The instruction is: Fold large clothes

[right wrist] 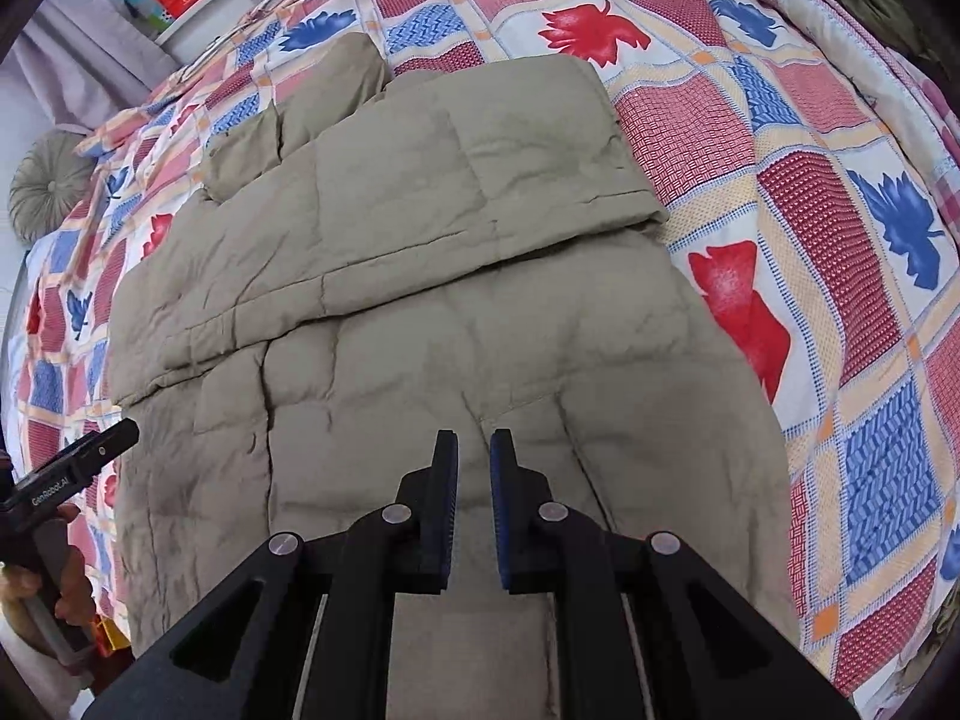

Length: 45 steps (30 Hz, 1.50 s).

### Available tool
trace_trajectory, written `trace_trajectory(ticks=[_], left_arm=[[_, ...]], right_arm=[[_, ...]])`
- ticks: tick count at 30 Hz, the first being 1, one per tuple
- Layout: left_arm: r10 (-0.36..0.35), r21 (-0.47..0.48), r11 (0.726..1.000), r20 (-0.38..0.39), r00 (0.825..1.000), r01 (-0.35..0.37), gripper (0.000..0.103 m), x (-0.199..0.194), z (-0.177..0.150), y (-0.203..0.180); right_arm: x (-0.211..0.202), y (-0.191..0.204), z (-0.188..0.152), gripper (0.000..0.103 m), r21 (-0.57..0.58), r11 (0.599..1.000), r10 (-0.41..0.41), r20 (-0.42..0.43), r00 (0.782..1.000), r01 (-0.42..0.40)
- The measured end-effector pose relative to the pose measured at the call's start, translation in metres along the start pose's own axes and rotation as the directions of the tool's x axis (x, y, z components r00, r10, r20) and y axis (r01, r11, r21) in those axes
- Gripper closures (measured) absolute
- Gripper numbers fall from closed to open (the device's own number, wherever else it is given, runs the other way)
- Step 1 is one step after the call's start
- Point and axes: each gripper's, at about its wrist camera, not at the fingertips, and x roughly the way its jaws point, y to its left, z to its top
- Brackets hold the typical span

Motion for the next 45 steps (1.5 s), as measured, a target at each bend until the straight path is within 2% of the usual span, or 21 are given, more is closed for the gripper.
trace_trajectory(ticks=[6, 7, 8, 9, 11, 16, 18, 22, 24, 28, 29, 34, 38, 45], left_arm=[[0.016, 0.004, 1.000, -0.001, 1.000, -0.016, 0.001, -0.009, -0.012, 0.006], [0.018, 0.001, 1.000, -0.004, 1.000, -0.018, 0.001, -0.010, -0.015, 0.006], [0.011, 0.001, 1.000, -0.012, 1.000, -0.011, 0.001, -0.010, -0.017, 0.007], [-0.003, 0.001, 1.000, -0.024, 1.000, 0.003, 0.001, -0.009, -0.019, 0.007], [0.000, -0.007, 1.000, -0.029, 1.000, 0.000, 0.001, -0.010, -0.023, 0.006], [0.003, -0.026, 1.000, -0.053, 0.999, -0.005, 0.001, -0.009, -0.035, 0.004], [0.002, -0.027, 1.000, -0.061, 0.998, -0.004, 0.001, -0.008, -0.041, 0.002], [-0.009, -0.027, 1.000, -0.083, 0.997, 0.007, 0.001, -0.007, -0.055, 0.002], [-0.024, -0.045, 0.999, -0.094, 0.995, 0.020, 0.001, -0.008, -0.065, 0.005], [-0.065, -0.078, 0.995, -0.127, 0.990, 0.055, 0.001, -0.012, -0.084, 0.012], [-0.073, -0.085, 0.994, -0.134, 0.988, 0.062, 0.001, -0.013, -0.090, 0.014], [-0.111, -0.108, 0.989, -0.143, 0.983, 0.096, 0.001, -0.026, -0.113, 0.024], [-0.156, -0.162, 0.978, -0.153, 0.976, 0.131, 0.001, -0.035, -0.127, 0.040], [-0.245, -0.238, 0.951, -0.182, 0.952, 0.199, 0.001, -0.048, -0.150, 0.067]], right_arm=[[-0.005, 0.003, -0.015, 0.088, 0.021, 1.000, 0.023, -0.025, 0.999, -0.022], [-0.007, 0.003, -0.018, 0.086, 0.027, 0.999, 0.030, -0.028, 0.999, -0.029], [-0.008, 0.003, -0.019, 0.076, 0.031, 0.999, 0.035, -0.031, 0.999, -0.034], [-0.010, 0.002, -0.022, 0.061, 0.037, 0.998, 0.042, -0.033, 0.999, -0.041], [-0.015, 0.001, -0.026, 0.049, 0.045, 0.998, 0.050, -0.025, 0.998, -0.049], [-0.022, -0.008, -0.034, 0.049, 0.059, 0.996, 0.074, -0.031, 0.997, -0.072], [-0.024, -0.016, -0.036, 0.042, 0.075, 0.994, 0.080, -0.033, 0.996, -0.077], [-0.027, -0.032, -0.042, 0.039, 0.121, 0.987, 0.109, -0.027, 0.994, -0.105], [-0.029, -0.038, -0.044, 0.026, 0.139, 0.983, 0.126, -0.024, 0.992, -0.122], [-0.035, -0.049, -0.054, 0.025, 0.166, 0.973, 0.164, -0.012, 0.986, -0.160], [-0.036, -0.051, -0.056, 0.021, 0.171, 0.971, 0.173, -0.012, 0.985, -0.168], [-0.044, -0.061, -0.073, 0.019, 0.219, 0.956, 0.204, -0.019, 0.979, -0.195], [-0.050, -0.073, -0.084, 0.015, 0.266, 0.940, 0.228, -0.023, 0.973, -0.214], [-0.058, -0.105, -0.110, 0.015, 0.419, 0.876, 0.266, -0.006, 0.964, -0.239]])
